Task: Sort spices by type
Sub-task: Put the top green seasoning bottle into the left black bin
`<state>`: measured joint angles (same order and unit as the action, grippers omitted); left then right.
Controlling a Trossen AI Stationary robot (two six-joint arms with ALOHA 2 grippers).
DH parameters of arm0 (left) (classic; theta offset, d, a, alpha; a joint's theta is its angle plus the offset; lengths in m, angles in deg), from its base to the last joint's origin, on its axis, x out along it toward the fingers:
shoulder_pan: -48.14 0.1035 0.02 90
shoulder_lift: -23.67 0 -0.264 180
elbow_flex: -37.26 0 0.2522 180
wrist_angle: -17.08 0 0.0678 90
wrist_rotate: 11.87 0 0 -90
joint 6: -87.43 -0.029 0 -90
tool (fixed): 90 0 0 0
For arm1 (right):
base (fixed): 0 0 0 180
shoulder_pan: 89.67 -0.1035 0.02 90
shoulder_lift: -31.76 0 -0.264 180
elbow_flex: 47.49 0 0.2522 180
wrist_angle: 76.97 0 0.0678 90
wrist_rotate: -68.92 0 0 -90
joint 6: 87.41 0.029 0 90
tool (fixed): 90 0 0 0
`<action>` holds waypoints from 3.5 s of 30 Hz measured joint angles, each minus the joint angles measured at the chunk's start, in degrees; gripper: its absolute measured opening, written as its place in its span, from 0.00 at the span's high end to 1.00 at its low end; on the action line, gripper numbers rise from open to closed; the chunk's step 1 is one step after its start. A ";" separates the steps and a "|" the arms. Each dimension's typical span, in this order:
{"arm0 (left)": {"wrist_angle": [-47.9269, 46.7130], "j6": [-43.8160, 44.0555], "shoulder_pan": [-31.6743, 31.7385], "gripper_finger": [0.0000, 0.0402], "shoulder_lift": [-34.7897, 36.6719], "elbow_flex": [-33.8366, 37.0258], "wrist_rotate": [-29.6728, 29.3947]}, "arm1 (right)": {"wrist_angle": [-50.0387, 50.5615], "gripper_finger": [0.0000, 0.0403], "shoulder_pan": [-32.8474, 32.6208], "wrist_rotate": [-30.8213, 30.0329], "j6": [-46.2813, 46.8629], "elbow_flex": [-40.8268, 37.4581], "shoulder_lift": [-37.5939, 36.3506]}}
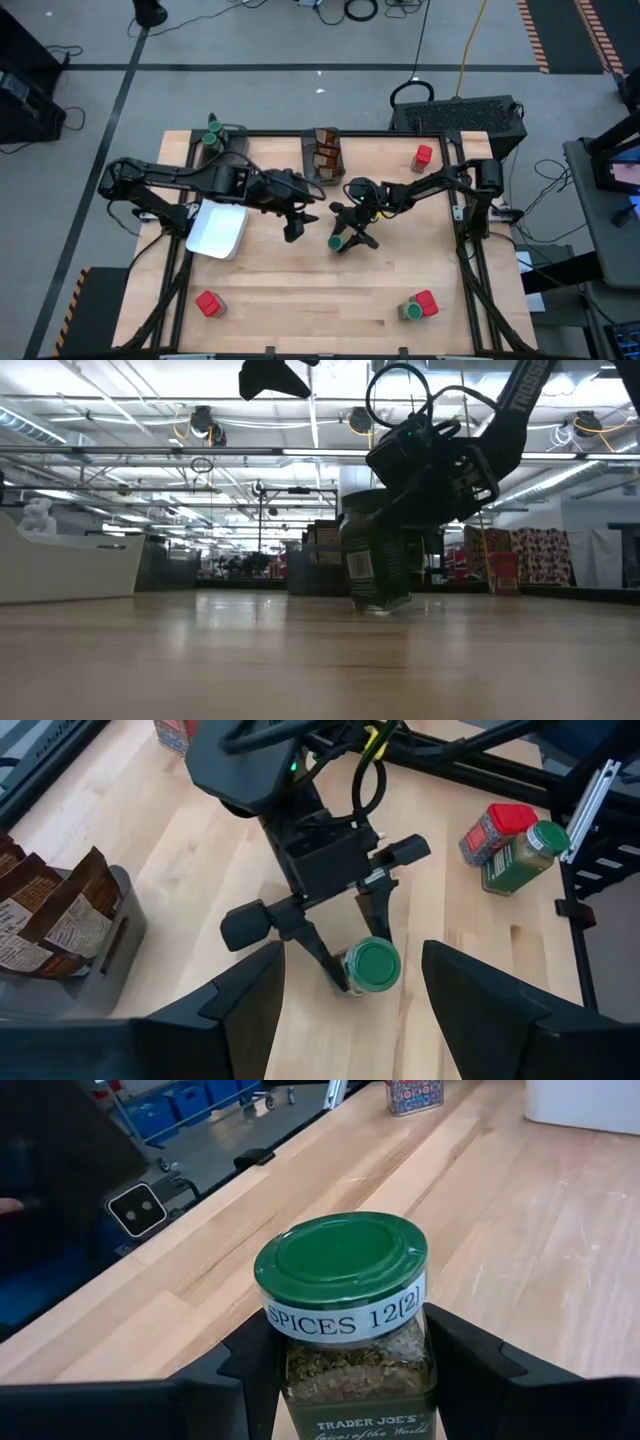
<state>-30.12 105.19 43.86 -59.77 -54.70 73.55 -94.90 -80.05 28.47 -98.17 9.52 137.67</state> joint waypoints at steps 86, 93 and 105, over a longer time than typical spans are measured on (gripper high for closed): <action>16.54 -45.27 5.11 0.13 -23.06 -0.07 27.96 | 64.94 0.27 4.66 -18.07 11.16 0.48 -36.06; 13.57 -45.65 6.80 0.07 -23.19 -0.07 28.55 | 64.93 0.27 4.66 -18.19 11.16 0.48 -36.06; 14.78 -48.70 6.50 0.06 -25.30 -0.02 30.53 | 64.43 0.27 4.66 -18.27 11.16 0.48 -36.04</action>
<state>-15.34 56.49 50.36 -85.07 -54.72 104.09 -30.47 -75.39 10.20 -87.00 10.00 101.63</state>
